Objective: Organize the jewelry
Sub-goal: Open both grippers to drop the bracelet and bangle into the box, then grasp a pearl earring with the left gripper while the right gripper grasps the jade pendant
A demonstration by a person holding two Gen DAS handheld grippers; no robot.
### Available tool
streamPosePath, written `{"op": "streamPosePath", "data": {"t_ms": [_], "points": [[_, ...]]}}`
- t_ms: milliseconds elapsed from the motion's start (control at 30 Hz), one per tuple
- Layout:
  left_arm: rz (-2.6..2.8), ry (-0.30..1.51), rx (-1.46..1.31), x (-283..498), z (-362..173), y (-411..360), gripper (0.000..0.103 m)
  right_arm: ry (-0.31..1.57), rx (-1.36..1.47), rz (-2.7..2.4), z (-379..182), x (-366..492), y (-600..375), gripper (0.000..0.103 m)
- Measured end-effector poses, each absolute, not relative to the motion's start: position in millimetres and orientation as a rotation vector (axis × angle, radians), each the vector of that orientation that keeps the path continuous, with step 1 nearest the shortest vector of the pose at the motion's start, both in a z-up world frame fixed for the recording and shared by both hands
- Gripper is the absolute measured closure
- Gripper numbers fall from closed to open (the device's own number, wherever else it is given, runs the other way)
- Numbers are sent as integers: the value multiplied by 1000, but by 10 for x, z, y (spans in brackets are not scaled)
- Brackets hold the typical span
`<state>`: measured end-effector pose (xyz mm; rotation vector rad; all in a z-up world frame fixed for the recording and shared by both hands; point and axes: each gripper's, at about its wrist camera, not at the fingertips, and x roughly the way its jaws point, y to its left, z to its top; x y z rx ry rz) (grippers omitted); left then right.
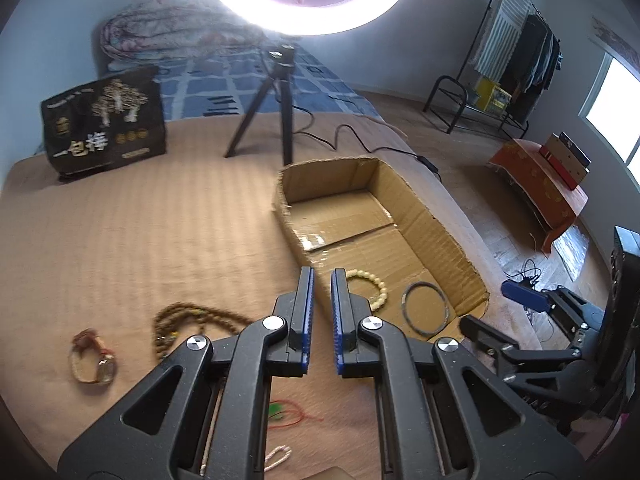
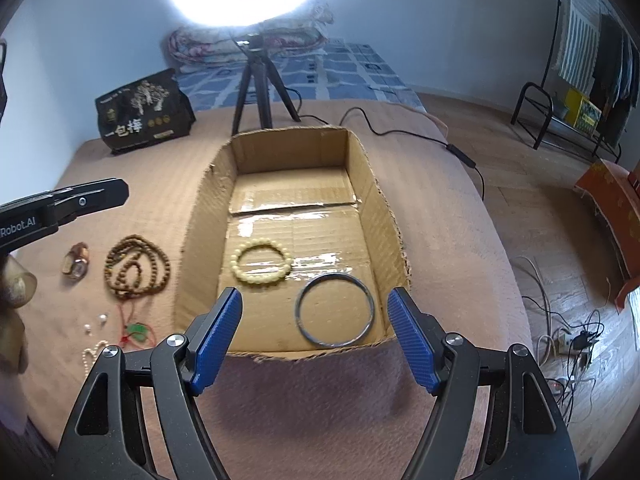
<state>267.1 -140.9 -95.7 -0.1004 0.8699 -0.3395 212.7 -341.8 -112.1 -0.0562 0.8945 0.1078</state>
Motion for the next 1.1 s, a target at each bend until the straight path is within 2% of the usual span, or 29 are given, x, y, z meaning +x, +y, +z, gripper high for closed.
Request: {"op": "streamPosePath", "data": {"t_ms": [167, 233, 267, 300, 533, 800, 1100], "points": [[-315, 843, -91, 2505, -857, -1077, 96, 890, -66, 133, -1062, 2038, -3291, 28], [-307, 830, -85, 2423, -820, -947, 77, 892, -71, 148, -1060, 1998, -3221, 28], [-299, 818, -85, 2372, -800, -870, 64, 891, -77, 150, -1061, 1982, -3191, 27], [-294, 810, -85, 2334, -791, -815, 63, 887, -88, 153, -1062, 1956, -3140, 24], [-241, 832, -78, 2073, -852, -385, 62, 842, -170, 237, -1076, 1769, -2808, 23], [-202, 898, -121, 1818, -1167, -7, 62, 899, -199, 332, -1185, 1738, -2492, 23], [-240, 955, -135, 1656, -1521, 11, 63, 955, -198, 407, -1380, 1738, -2226, 23]]}}
